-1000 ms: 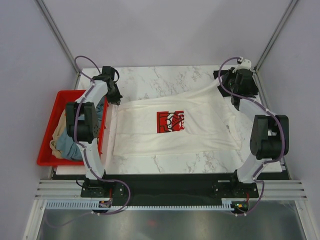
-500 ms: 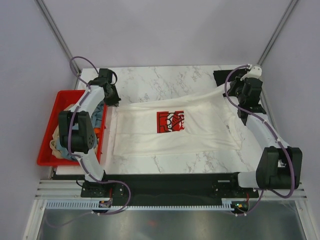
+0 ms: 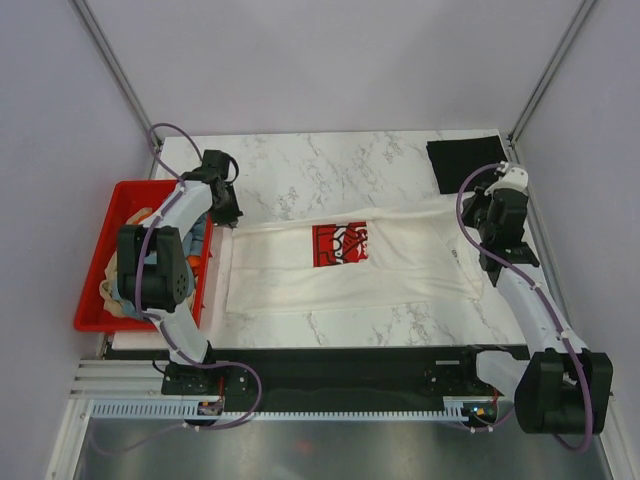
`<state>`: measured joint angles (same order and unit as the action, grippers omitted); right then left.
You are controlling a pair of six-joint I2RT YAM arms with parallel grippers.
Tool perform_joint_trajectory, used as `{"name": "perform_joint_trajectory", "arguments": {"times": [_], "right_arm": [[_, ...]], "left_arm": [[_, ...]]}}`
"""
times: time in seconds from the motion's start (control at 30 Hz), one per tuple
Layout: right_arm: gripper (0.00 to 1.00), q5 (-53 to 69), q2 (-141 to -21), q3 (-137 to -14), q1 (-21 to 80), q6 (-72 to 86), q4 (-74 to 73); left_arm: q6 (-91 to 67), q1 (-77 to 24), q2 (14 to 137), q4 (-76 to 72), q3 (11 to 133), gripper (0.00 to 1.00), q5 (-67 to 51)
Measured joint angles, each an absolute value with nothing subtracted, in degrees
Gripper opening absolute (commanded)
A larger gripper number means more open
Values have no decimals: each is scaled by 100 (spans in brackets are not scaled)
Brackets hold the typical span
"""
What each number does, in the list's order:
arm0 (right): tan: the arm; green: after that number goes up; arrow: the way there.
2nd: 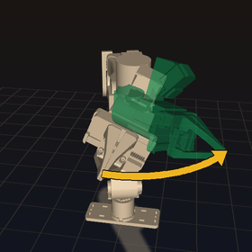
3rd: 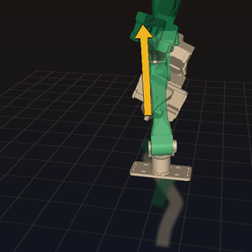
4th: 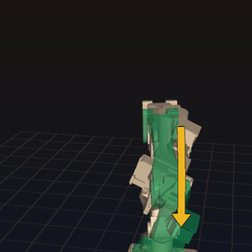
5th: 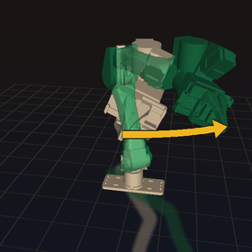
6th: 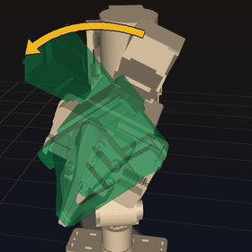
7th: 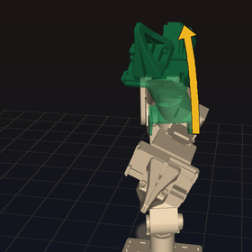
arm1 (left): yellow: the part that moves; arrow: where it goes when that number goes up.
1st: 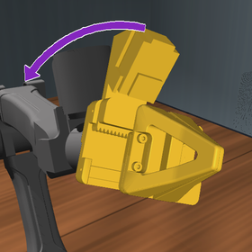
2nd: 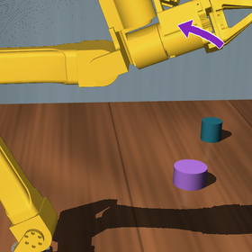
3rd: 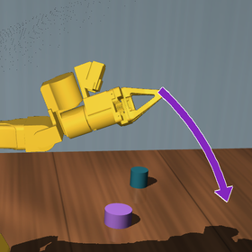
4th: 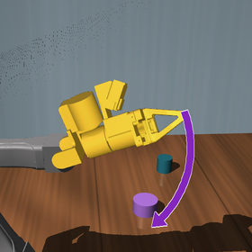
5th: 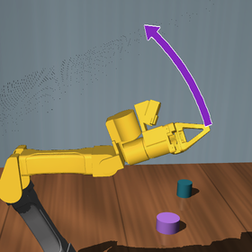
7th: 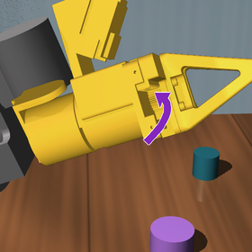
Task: Fold and stack the t-shirts
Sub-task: Fold the tshirt
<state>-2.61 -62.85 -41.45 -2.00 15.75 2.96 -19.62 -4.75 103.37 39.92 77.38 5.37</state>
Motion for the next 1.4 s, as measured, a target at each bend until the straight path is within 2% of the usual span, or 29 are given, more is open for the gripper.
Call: {"name": "perform_joint_trajectory", "arguments": {"times": [0.43, 0.87, 1.4], "right_arm": [[0, -596, -5358, -3605, -200, 1944, -462], [0, -884, -5033, -3500, -200, 2580, -1426], [0, -882, -4648, -3446, -200, 2906, -1804]], "left_arm": [[-1828, -480, 9845, 3616, 7367, 2, 698], [-1787, -502, 9522, 3430, 6611, 2, 873], [-1787, -561, 9070, 3382, 6552, 2, 908]]}}
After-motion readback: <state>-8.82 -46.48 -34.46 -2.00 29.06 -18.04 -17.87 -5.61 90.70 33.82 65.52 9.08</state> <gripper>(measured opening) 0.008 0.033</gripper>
